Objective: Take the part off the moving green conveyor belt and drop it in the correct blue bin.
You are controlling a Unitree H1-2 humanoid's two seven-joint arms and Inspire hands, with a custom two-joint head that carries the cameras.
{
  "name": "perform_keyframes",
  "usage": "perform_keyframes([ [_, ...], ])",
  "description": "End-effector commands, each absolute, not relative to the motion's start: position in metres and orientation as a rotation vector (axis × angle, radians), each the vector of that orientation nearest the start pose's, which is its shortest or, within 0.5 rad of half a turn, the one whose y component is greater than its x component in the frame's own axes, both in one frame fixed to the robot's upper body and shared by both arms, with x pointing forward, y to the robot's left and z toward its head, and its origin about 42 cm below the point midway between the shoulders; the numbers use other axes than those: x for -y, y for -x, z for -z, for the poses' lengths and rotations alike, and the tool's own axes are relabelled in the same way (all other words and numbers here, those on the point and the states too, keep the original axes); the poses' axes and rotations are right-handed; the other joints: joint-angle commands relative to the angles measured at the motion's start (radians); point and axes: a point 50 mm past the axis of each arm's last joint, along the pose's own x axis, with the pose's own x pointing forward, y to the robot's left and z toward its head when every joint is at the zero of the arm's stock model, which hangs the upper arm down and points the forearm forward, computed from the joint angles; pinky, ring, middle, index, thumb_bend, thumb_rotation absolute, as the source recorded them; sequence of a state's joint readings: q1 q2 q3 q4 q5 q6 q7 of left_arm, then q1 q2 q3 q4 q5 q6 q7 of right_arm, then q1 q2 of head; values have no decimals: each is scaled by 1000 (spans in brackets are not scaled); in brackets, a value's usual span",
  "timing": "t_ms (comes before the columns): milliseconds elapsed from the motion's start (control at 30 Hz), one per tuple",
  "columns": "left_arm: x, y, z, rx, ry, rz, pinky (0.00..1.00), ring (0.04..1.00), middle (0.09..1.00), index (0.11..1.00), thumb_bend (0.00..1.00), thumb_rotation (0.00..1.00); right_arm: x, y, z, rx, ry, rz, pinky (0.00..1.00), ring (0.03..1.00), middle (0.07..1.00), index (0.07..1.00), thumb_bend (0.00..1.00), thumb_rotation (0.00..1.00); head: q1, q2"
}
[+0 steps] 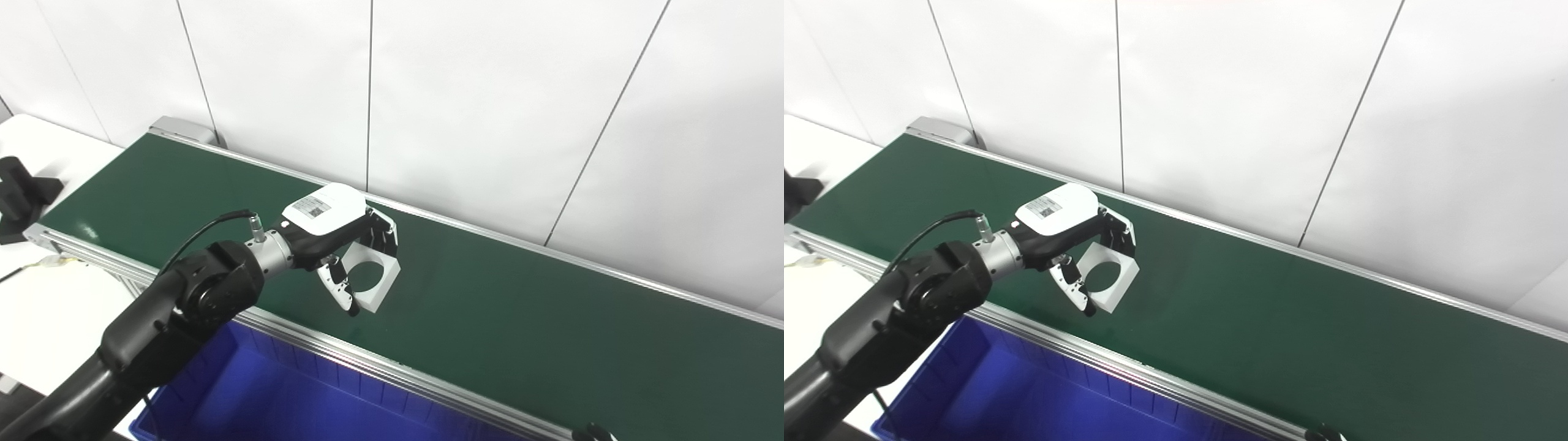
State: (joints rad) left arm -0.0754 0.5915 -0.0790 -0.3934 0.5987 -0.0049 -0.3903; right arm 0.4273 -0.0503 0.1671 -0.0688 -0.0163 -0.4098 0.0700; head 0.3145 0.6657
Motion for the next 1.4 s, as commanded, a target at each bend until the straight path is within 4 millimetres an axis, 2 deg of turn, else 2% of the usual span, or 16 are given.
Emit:
perform_keyframes([
  [0,-312,-276,-246,301,-1197,372,602,490,469,500,526,0,196,-133,-68,145,5,-139,632,730,768,813,567,635,1,0],
  [33,-313,-272,-248,307,-1178,375,603,492,471,498,526,0,196,-133,-69,146,3,-139,632,730,768,813,564,628,-10,28],
  [67,-314,-269,-249,311,-1166,377,596,489,470,499,526,0,197,-133,-69,147,3,-139,639,732,769,813,566,626,-10,28],
  [100,-316,-264,-251,313,-1155,380,594,488,470,500,526,0,197,-133,-71,149,3,-141,641,732,769,813,567,625,-16,53],
  [133,-317,-261,-252,314,-1147,383,584,487,470,500,526,0,197,-133,-72,150,4,-142,647,735,772,815,569,627,-16,53],
  [167,-320,-255,-253,312,-1125,387,577,486,471,501,526,0,197,-133,-74,152,3,-143,651,737,774,816,570,628,-27,86],
  [233,-323,-249,-256,308,-1093,391,493,467,472,498,526,0,198,-134,-77,154,4,-144,666,744,779,820,568,626,-37,112],
  [267,-324,-244,-257,300,-1082,391,489,466,472,498,526,0,198,-134,-79,155,7,-143,667,744,779,820,568,626,-49,138],
  [300,-325,-239,-257,296,-1074,392,487,466,472,498,526,0,198,-135,-80,155,10,-141,668,744,779,820,572,627,-49,138],
  [333,-326,-235,-257,292,-1063,392,479,463,472,499,526,0,199,-135,-82,155,13,-139,668,743,778,819,577,630,-58,159],
  [467,-327,-218,-251,275,-1017,401,472,452,464,505,525,0,199,-138,-87,160,19,-141,668,742,777,820,575,626,-67,191],
  [767,-327,-189,-235,240,-1000,381,556,493,484,492,526,0,201,-143,-93,158,24,-143,663,739,775,819,553,610,-58,221],
  [867,-330,-180,-228,206,-983,368,598,545,505,471,524,0,202,-143,-95,162,31,-141,656,735,772,815,549,608,-60,231],
  [1033,-336,-167,-215,134,-957,341,564,539,510,464,524,0,203,-144,-98,159,30,-145,657,736,772,816,542,600,-66,239],
  [1133,-340,-163,-200,109,-940,335,494,493,495,481,525,0,205,-144,-99,157,34,-145,655,735,771,815,539,597,-71,246],
  [1367,-342,-151,-153,-24,-869,325,499,472,470,502,525,0,213,-140,-106,155,40,-145,659,738,773,815,552,602,-96,265],
])
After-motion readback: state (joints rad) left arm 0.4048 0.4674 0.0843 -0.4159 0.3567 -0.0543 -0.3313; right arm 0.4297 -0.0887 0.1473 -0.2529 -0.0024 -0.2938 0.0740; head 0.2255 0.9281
